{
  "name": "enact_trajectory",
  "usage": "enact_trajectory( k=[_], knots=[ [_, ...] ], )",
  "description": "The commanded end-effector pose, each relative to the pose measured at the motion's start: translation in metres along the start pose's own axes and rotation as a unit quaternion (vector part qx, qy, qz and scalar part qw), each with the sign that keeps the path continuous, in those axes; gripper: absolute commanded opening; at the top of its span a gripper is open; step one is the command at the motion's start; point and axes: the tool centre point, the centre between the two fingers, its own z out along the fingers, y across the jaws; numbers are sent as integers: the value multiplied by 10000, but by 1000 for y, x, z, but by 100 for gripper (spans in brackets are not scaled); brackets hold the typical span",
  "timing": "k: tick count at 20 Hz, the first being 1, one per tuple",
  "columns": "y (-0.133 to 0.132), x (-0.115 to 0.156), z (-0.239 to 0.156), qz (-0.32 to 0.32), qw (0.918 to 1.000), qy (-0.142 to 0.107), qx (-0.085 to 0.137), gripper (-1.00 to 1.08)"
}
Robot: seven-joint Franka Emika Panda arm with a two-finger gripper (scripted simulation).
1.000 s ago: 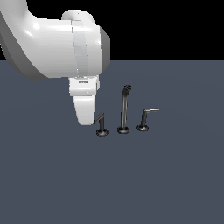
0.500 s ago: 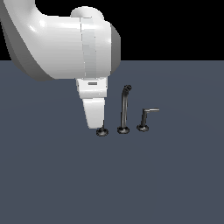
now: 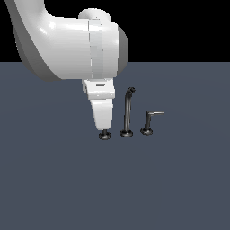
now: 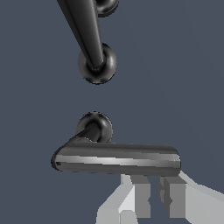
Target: Turn on the faucet by rotating a designated handle.
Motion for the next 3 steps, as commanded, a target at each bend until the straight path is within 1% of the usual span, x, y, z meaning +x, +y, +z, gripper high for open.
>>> enact_trajectory(
  k=[1,2,3],
  knots=[
    [2,51,-1,350,9994,60,2,-100],
    [2,57,-1,366,9993,62,0,-100],
    [2,57,-1,366,9993,62,0,-100]
  ],
)
